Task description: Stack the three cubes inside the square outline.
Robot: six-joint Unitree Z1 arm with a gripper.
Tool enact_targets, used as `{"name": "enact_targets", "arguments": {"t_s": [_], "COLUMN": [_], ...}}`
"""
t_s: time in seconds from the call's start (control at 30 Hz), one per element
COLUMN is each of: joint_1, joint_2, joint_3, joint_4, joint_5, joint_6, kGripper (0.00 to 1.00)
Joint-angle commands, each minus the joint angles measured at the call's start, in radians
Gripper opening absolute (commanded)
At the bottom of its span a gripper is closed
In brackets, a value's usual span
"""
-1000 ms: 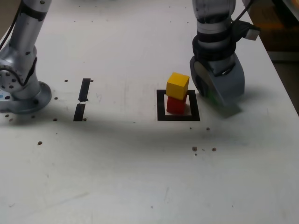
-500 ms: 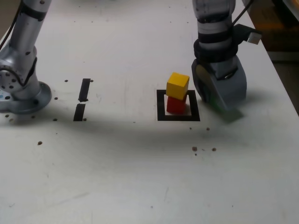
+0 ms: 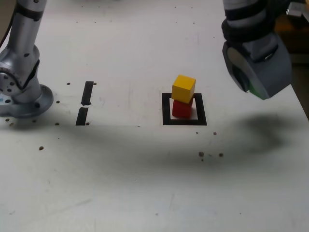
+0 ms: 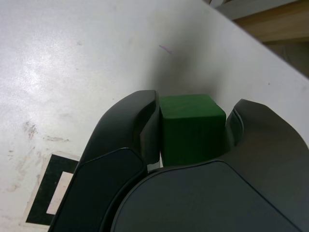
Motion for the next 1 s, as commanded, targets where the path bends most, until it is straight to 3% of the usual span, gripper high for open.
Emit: {"name": "enact_targets", "arguments": {"t_s": [0.0,0.2,0.5,0.97], "joint_1": [-0.010,-0.013,-0.013,0.004], "joint_2": [-0.027,-0.097,-0.187,-0.292], "joint_3": [-0.062,-0.165,-0.218,-0.101], "joint_4": [0.045,0.173,0.280,0.465], "joint_5": [0.023,0.081,0.112,0.179], "joint_6": [-0.029,-0.102,-0.155,-0.405], "kGripper": [0.00,0.00,0.00,0.00]}}
